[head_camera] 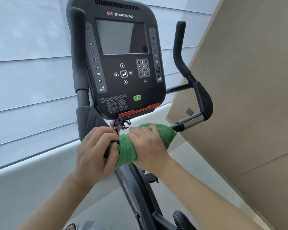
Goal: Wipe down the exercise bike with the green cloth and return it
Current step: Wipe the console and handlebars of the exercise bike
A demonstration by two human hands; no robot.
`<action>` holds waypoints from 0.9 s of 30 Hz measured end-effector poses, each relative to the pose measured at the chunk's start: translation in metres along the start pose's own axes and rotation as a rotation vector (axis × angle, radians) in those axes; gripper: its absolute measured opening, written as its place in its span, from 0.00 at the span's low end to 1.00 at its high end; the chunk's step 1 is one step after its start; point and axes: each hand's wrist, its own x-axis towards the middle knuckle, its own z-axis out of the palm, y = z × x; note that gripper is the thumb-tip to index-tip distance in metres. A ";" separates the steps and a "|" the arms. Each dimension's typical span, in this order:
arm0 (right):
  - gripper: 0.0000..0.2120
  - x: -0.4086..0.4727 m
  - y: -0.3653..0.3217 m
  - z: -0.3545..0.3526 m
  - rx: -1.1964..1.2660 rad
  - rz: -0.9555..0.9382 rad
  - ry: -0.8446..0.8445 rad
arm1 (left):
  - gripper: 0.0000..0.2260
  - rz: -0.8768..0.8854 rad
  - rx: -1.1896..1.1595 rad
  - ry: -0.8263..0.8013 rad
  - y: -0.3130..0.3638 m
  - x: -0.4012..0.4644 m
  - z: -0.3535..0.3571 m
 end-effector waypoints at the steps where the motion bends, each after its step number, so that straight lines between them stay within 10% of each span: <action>1: 0.06 0.003 0.006 -0.006 0.017 -0.049 -0.057 | 0.12 -0.007 -0.002 -0.011 0.000 0.001 -0.001; 7: 0.11 0.019 0.013 -0.043 -0.003 -0.195 -0.371 | 0.11 -0.059 0.190 -0.102 -0.017 -0.024 -0.022; 12: 0.23 0.012 0.009 -0.077 0.251 -0.122 -0.246 | 0.24 -0.125 0.177 -0.231 -0.019 -0.066 -0.039; 21: 0.25 0.089 -0.052 -0.074 0.409 0.160 0.157 | 0.15 -0.354 0.075 0.024 -0.010 -0.049 -0.078; 27: 0.53 0.065 -0.111 -0.033 0.307 0.189 -0.354 | 0.10 -0.427 0.128 0.079 -0.031 -0.025 -0.108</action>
